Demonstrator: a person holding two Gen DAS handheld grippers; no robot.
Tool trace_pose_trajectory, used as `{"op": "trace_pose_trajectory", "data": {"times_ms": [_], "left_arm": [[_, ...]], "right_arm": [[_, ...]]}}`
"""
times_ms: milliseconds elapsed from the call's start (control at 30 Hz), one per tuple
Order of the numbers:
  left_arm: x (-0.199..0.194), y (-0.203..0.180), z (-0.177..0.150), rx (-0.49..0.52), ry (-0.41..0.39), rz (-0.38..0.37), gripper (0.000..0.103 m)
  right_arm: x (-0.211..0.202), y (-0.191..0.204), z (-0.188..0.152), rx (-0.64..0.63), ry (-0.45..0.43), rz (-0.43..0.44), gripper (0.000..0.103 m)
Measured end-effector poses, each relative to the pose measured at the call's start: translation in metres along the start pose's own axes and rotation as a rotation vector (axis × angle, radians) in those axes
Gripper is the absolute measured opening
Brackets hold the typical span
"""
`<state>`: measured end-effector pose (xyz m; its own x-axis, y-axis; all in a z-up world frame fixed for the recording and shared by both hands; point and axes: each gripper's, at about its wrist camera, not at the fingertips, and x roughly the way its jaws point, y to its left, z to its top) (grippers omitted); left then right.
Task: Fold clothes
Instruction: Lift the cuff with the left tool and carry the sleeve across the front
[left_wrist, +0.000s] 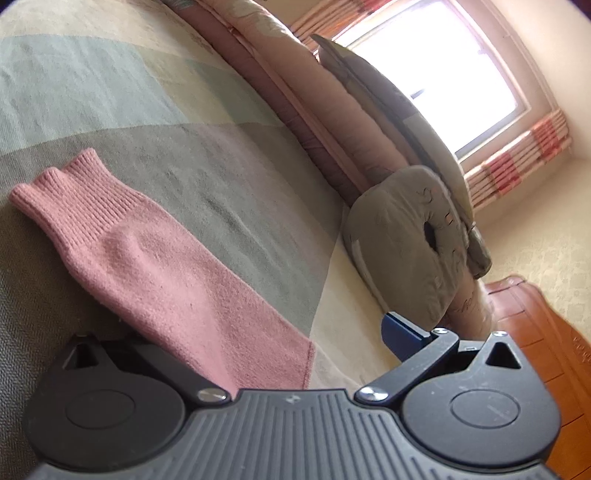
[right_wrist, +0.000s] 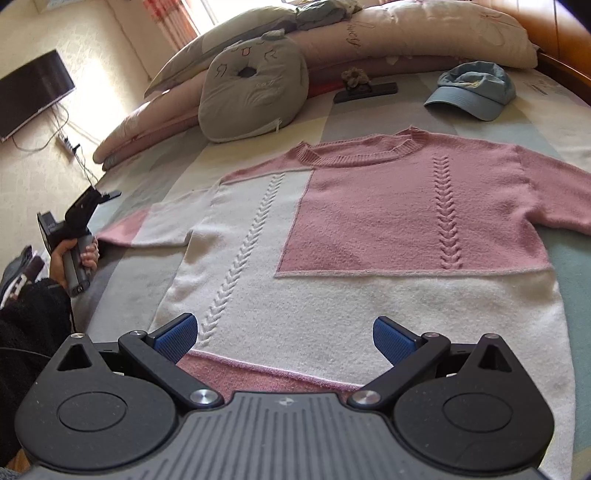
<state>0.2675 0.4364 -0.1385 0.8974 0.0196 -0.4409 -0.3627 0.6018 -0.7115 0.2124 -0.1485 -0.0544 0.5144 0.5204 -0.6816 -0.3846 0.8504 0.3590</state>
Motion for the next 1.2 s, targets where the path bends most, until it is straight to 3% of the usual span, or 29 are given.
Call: {"op": "trace_pose_trajectory", "data": {"times_ms": [100, 200, 467, 633, 1200], "left_arm": [[0.005, -0.012, -0.005, 0.058, 0.036, 0.016, 0.102], [0.007, -0.02, -0.009, 0.044, 0.067, -0.012, 0.102], [0.0, -0.029, -0.007, 0.033, 0.025, -0.024, 0.102], [-0.006, -0.056, -0.004, 0.084, 0.02, -0.046, 0.102], [-0.025, -0.169, -0.027, 0.165, 0.036, -0.12, 0.102]], "right_arm": [[0.006, 0.005, 0.003, -0.025, 0.006, 0.012, 0.103], [0.01, 0.007, 0.006, -0.027, 0.006, 0.027, 0.103], [0.01, 0.007, 0.003, -0.037, 0.01, 0.053, 0.103], [0.007, 0.006, 0.001, -0.033, 0.003, 0.055, 0.103], [-0.018, -0.001, -0.025, -0.111, 0.096, -0.066, 0.103]]}}
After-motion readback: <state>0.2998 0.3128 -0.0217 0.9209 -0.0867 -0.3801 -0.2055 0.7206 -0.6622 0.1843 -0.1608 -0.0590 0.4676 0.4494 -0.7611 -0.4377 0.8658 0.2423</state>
